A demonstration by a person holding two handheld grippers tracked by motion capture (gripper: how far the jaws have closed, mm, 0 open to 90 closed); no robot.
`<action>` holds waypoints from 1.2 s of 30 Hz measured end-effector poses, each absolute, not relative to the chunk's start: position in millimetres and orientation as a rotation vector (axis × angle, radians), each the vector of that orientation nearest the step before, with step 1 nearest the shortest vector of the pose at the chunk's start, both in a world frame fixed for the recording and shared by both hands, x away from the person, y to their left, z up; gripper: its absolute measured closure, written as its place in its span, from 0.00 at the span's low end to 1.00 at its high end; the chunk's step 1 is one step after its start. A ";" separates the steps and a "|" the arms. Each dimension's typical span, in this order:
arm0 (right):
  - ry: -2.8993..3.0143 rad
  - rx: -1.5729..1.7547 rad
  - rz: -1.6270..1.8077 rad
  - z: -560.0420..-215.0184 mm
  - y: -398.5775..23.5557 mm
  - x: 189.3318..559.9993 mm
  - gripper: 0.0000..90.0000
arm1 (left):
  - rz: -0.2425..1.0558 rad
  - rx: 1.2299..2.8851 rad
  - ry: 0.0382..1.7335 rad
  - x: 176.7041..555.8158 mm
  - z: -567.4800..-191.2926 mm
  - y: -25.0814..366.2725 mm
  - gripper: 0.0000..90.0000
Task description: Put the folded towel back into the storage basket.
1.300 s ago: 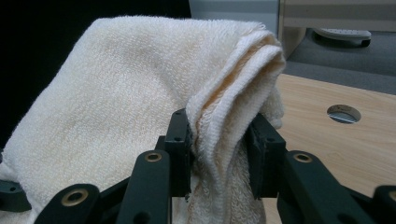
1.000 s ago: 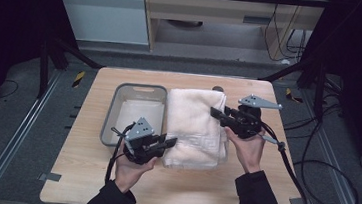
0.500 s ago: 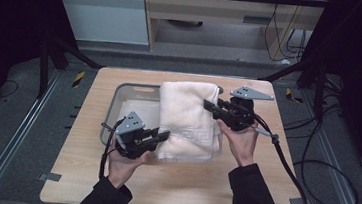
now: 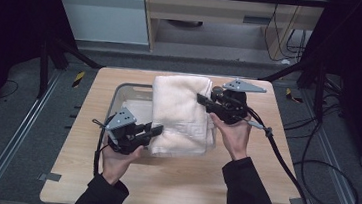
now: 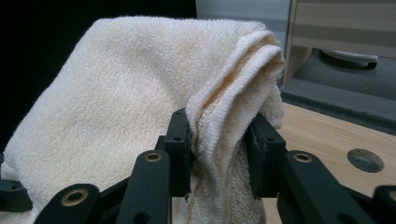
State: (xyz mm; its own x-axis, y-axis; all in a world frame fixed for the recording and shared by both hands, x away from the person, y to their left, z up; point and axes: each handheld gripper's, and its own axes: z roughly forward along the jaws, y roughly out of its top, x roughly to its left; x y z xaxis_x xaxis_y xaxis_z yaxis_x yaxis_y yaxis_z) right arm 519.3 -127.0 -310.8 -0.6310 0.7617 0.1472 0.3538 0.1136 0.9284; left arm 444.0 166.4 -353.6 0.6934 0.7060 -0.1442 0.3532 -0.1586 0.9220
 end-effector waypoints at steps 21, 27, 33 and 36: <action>2.048 1.047 1.534 -298.3 -94.9 533.8 0.73 | 0.424 1.710 0.897 447.6 -345.2 195.3 0.83; 2.053 1.033 1.539 -293.6 -81.3 538.4 0.73 | 0.445 1.692 0.920 448.0 -342.9 205.4 0.83; 2.062 1.024 1.540 -291.7 -69.4 542.7 0.73 | 0.457 1.688 0.941 448.7 -341.9 215.4 0.83; 2.066 1.024 1.542 -292.1 -64.1 544.7 0.73 | 0.466 1.684 0.951 448.8 -341.7 219.0 0.83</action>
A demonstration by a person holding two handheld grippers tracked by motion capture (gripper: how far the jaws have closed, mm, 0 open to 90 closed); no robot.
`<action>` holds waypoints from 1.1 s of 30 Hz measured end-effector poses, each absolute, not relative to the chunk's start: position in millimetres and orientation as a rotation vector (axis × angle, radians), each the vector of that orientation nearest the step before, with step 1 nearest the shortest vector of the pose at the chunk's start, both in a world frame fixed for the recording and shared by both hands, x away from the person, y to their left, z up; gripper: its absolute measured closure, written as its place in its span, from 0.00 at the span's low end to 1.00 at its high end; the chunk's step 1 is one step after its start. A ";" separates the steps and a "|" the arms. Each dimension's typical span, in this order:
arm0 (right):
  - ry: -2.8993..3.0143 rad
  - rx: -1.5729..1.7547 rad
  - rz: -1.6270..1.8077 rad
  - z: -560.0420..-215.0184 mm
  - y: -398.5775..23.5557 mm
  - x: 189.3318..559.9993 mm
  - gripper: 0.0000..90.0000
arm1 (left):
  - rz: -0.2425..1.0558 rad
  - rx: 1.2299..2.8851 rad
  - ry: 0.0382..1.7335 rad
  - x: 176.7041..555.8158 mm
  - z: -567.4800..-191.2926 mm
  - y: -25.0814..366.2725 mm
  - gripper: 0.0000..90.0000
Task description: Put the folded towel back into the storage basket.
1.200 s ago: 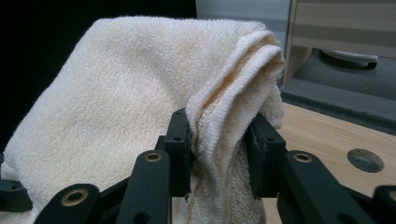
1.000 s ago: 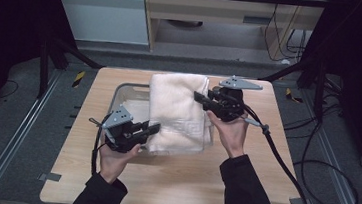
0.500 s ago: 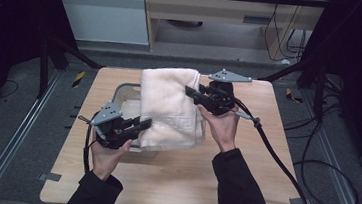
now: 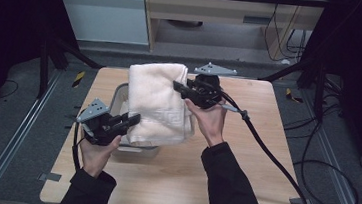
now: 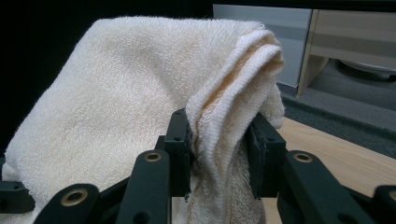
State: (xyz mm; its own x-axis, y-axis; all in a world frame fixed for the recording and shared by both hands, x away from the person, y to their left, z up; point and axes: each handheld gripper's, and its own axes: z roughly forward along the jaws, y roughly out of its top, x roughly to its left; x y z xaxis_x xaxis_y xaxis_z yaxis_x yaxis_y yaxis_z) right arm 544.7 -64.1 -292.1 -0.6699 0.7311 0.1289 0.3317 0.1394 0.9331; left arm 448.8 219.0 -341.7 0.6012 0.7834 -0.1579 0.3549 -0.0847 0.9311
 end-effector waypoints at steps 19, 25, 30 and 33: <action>2.076 1.016 1.560 -290.9 -35.4 553.2 0.73 | 0.490 1.661 1.002 450.5 -339.3 243.4 0.83; 2.080 1.008 1.563 -291.0 -25.8 556.4 0.73 | 0.501 1.653 1.020 451.5 -338.7 251.4 0.83; 2.080 1.006 1.569 -291.0 -17.5 559.3 0.73 | 0.508 1.655 1.033 453.3 -338.5 258.3 0.83; 2.086 1.007 1.567 -291.6 -11.9 561.2 0.73 | 0.511 1.655 1.044 454.2 -337.9 263.6 0.83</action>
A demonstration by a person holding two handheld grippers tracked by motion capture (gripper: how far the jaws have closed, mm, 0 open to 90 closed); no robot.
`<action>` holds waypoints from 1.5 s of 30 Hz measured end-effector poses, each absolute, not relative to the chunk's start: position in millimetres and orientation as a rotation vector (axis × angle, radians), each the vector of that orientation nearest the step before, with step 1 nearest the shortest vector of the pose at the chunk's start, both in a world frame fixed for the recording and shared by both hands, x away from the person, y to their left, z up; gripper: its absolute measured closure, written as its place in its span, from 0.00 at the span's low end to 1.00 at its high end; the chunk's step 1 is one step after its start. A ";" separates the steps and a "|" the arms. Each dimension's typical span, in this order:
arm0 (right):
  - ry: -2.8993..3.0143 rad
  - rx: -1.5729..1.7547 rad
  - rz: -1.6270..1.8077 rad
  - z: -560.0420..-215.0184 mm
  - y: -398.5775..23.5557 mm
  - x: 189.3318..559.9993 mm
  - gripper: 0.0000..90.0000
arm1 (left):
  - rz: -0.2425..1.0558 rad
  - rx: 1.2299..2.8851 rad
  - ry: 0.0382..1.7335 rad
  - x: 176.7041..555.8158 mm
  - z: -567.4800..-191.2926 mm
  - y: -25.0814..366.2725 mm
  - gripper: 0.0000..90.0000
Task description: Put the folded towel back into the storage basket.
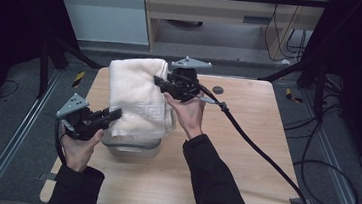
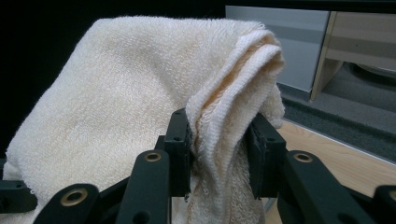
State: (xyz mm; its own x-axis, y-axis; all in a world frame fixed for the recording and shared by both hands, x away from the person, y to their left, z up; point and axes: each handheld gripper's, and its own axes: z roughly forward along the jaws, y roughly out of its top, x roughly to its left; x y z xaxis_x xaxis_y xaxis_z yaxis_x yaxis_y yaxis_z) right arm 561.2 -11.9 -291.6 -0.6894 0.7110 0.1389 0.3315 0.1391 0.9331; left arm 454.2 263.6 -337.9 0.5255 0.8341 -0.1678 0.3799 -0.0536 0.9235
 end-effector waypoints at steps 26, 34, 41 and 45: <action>2.108 1.046 1.558 -321.6 22.5 584.5 0.72 | 0.542 1.690 1.129 472.5 -356.6 288.2 0.83; 2.117 1.063 1.537 -333.5 27.8 590.8 0.72 | 0.544 1.706 1.150 478.9 -366.3 290.0 0.83; 2.130 1.081 1.510 -342.8 31.6 594.8 0.72 | 0.536 1.722 1.170 484.0 -374.1 291.5 0.83; 2.142 1.090 1.490 -348.8 33.4 596.4 0.72 | 0.525 1.740 1.184 486.9 -378.7 292.3 0.83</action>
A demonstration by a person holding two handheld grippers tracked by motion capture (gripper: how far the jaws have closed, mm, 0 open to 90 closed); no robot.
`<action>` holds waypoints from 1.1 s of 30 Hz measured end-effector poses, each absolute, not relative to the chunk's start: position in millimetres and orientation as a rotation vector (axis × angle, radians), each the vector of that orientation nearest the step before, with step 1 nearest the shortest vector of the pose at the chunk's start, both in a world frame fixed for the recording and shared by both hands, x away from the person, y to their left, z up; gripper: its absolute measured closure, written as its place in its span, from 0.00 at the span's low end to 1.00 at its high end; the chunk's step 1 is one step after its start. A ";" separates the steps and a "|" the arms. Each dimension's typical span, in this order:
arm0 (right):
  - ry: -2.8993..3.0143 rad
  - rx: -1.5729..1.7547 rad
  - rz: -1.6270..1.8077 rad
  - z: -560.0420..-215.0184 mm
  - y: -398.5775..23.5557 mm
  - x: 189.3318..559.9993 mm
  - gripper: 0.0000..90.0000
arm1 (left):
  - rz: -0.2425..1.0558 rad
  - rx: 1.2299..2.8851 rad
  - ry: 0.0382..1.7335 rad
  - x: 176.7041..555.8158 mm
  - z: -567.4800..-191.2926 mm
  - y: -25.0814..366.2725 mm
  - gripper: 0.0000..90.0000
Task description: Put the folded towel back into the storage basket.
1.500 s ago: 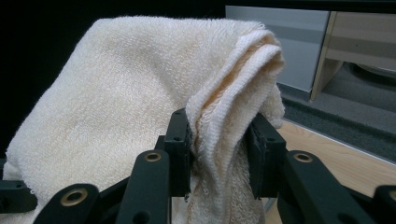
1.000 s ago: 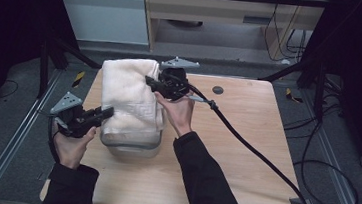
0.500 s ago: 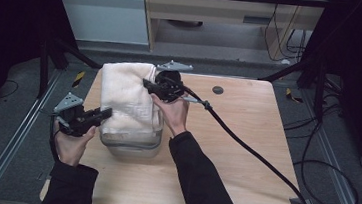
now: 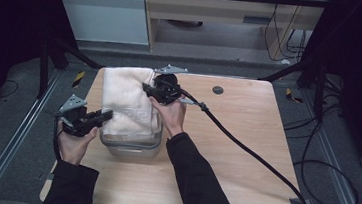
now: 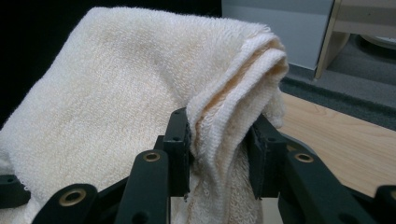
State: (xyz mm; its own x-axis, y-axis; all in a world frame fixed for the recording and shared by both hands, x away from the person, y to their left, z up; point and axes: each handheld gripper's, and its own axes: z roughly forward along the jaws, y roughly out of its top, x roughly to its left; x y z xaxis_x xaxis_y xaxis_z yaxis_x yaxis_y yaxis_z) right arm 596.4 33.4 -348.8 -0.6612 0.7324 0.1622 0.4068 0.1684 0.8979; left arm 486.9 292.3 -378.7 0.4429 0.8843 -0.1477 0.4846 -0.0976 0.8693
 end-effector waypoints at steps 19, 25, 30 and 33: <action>2.178 1.165 1.431 -383.1 33.3 601.7 0.72 | 0.498 1.822 1.229 495.2 -399.0 287.5 0.83; 2.193 1.178 1.407 -392.4 31.5 603.6 0.72 | 0.494 1.846 1.237 498.3 -406.0 285.0 0.83; 2.200 1.189 1.392 -399.7 32.4 605.2 0.71 | 0.493 1.860 1.247 500.5 -411.2 283.7 0.83; 2.203 1.194 1.378 -404.5 32.8 606.5 0.71 | 0.494 1.871 1.254 501.9 -414.5 282.0 0.83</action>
